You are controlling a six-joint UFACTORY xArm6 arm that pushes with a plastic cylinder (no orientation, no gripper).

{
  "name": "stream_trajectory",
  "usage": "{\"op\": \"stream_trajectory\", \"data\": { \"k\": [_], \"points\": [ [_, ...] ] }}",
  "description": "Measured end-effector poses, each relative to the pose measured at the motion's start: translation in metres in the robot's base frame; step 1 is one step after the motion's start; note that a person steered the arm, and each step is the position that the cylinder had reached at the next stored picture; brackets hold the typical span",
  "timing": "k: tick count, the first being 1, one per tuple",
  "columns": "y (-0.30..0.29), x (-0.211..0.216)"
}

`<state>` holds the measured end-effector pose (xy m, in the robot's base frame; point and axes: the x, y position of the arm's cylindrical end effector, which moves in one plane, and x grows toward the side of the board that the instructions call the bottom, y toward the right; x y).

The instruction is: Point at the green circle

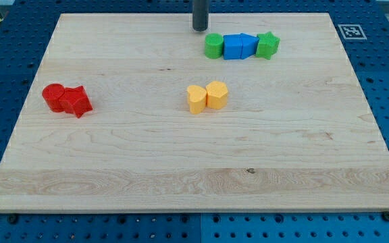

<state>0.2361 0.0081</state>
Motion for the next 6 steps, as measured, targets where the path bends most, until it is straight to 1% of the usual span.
{"op": "stream_trajectory", "data": {
  "k": [3, 6],
  "points": [
    [0.001, 0.013],
    [0.016, 0.016]
  ]
}}
